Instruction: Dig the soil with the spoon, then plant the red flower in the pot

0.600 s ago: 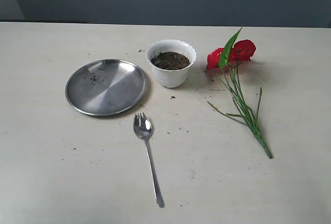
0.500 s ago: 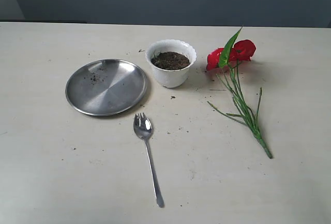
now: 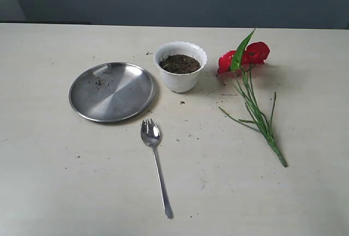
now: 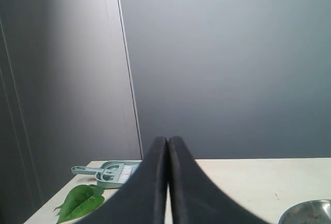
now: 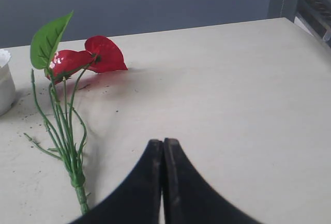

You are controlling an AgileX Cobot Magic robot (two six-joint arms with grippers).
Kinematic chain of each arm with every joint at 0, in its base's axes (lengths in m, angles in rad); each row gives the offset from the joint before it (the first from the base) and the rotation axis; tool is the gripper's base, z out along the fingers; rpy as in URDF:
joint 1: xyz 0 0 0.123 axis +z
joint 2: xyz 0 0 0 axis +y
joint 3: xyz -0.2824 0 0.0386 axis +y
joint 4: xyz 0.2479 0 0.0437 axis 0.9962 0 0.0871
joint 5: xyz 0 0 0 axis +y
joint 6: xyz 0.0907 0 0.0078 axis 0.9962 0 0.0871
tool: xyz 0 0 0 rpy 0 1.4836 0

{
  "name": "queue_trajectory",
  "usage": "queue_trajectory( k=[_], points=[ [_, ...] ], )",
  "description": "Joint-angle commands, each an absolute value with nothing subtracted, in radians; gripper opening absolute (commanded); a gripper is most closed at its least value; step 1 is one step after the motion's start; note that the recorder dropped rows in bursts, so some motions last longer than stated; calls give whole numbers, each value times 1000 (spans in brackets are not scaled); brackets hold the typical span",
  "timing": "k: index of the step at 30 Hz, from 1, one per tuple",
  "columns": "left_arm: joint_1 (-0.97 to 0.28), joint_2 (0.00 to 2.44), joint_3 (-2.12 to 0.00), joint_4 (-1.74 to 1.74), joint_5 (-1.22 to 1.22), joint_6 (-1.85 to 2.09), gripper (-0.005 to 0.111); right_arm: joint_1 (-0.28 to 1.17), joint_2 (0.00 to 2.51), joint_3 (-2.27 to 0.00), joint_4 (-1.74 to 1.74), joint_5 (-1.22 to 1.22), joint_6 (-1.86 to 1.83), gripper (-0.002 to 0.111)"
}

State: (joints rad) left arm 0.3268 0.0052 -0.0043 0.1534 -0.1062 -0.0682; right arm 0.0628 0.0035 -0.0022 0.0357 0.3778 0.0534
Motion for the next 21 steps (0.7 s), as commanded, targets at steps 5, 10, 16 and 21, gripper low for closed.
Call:
queue_trajectory(
  k=[5, 10, 16, 21],
  points=[
    [328, 0, 0, 79, -109, -108, 0, 59, 0, 0, 31, 364, 49, 0],
    [328, 0, 0, -66, -115, -233, 0, 59, 0, 0, 31, 367, 49, 0],
    [328, 0, -24, -66, -112, -237, 0, 59, 0, 0, 31, 367, 49, 0],
    [326, 0, -118, -60, -112, -260, 0, 59, 0, 0, 31, 367, 49, 0]
  ],
)
